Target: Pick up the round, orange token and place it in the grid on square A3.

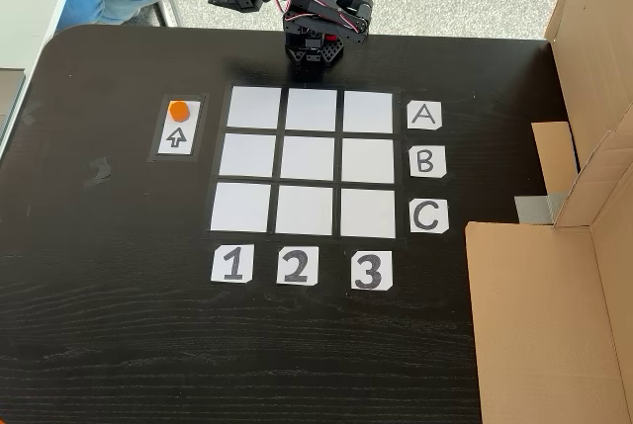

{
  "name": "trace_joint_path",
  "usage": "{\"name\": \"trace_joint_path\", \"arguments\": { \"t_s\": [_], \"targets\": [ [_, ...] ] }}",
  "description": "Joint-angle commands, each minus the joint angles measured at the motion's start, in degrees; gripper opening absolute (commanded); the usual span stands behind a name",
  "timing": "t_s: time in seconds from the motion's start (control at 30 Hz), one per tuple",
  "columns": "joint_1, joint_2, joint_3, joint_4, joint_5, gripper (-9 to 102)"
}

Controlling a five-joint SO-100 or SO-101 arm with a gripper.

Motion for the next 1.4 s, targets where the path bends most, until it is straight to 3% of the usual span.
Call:
{"name": "trace_joint_path", "arguments": {
  "t_s": [0.0,0.27,0.43,0.77,1.13,1.27,1.37],
  "targets": [
    [1.41,0.35,0.09,-0.97,0.18,-1],
    [0.79,0.26,0.0,-0.97,0.0,0],
    [0.0,-5.89,-3.08,-0.97,-0.35,9],
    [-5.01,-32.17,-29.36,7.38,-0.53,12],
    [-12.13,-63.28,-62.31,27.69,-5.54,35],
    [-13.01,-73.92,-75.41,36.47,-8.88,53],
    [-13.89,-79.72,-84.2,39.9,-10.02,60]
  ]
}}
